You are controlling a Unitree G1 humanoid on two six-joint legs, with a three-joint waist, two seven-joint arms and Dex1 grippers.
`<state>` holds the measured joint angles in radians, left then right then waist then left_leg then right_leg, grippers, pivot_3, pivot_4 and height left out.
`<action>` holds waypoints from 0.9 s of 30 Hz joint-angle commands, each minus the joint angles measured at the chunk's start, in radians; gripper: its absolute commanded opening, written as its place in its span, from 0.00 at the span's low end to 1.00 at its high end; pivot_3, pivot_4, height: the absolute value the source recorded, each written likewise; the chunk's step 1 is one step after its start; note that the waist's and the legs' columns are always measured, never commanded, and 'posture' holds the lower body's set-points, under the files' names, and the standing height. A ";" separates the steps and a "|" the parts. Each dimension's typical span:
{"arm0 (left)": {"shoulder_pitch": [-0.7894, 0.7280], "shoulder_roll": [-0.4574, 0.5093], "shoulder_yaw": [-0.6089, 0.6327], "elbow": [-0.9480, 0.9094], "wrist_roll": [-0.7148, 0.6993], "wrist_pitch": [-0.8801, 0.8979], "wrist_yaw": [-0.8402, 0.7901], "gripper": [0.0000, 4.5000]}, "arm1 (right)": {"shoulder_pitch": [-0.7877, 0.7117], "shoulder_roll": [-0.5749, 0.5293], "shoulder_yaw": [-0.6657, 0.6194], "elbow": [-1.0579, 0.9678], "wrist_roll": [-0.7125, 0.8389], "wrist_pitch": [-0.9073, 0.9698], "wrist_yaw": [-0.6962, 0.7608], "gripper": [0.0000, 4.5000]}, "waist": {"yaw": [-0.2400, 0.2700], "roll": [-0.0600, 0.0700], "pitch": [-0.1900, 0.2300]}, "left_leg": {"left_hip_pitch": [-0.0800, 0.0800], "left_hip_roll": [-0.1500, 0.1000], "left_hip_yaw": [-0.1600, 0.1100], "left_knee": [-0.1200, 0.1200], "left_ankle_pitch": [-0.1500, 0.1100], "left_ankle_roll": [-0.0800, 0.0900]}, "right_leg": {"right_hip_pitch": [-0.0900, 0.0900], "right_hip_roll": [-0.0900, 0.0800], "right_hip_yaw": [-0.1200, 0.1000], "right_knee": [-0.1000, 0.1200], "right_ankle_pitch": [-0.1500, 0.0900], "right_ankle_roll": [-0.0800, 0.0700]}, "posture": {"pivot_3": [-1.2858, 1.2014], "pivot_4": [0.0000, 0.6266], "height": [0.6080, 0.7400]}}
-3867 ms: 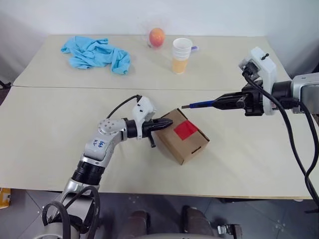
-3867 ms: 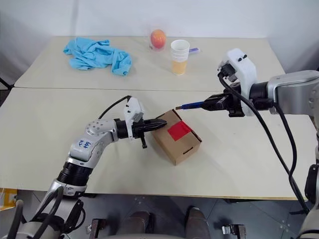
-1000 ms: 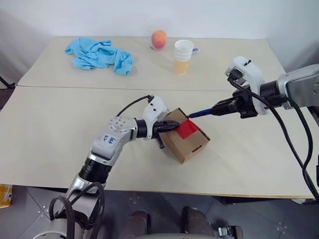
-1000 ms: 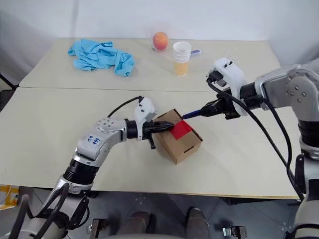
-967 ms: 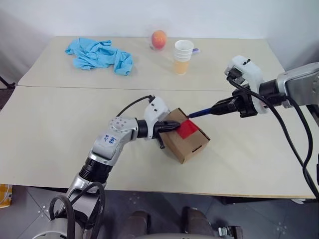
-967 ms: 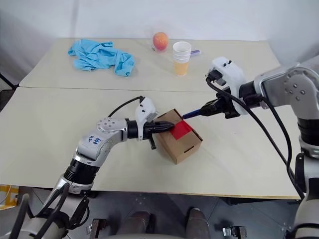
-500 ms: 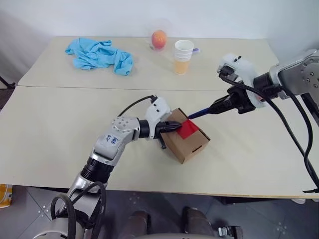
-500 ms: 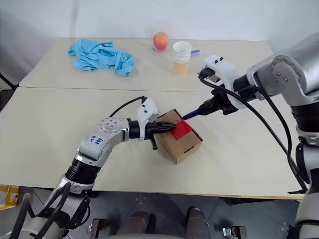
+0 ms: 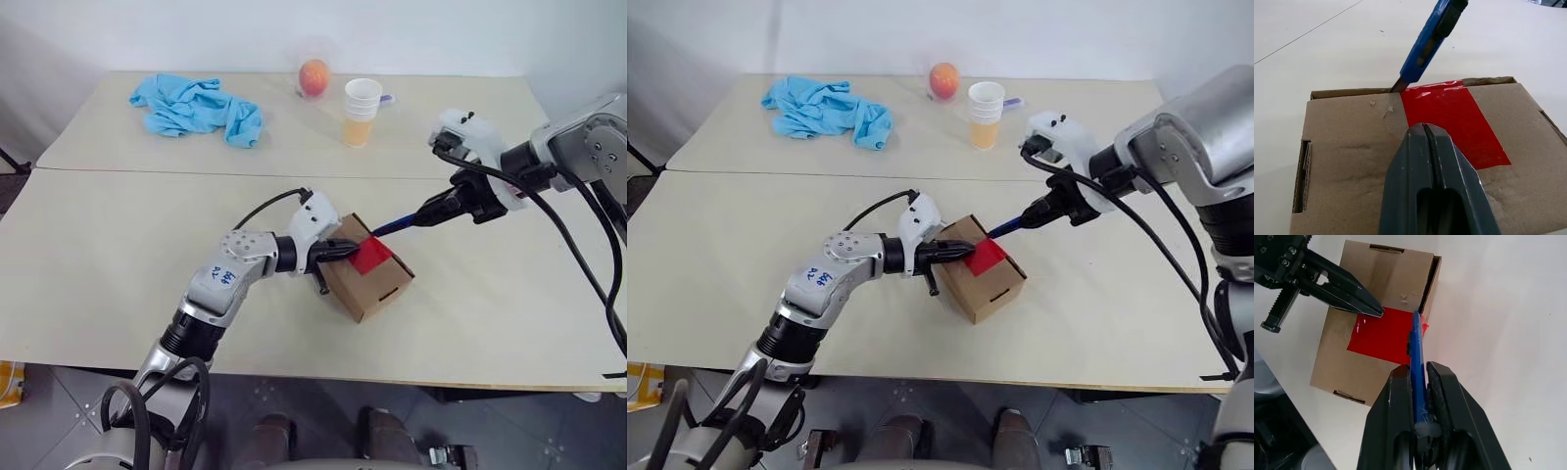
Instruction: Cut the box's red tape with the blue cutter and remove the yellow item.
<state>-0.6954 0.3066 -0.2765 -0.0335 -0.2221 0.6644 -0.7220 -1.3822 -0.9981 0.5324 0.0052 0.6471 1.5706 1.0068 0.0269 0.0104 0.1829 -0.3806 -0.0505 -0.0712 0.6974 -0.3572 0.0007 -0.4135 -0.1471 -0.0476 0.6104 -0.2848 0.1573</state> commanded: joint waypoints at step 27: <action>0.038 -0.010 -0.085 0.058 0.035 0.048 -0.009 0.00 | -0.204 0.112 0.209 0.204 0.031 0.044 0.049 0.04 | -0.003 0.000 0.000 | 0.001 -0.001 0.000 0.000 0.000 0.000 | 0.000 -0.001 0.000 0.001 0.000 0.000 | 0.52 0.24 1.00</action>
<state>-0.6988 0.2954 -0.2887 -0.0276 -0.2183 0.6649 -0.7230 -1.5581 -0.9019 0.7226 0.2311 0.6522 1.6111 1.0280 0.0234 0.0103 0.1827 -0.3791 -0.0515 -0.0712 0.6974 -0.3573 0.0012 -0.4131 -0.1482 -0.0474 0.6116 -0.2848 0.1573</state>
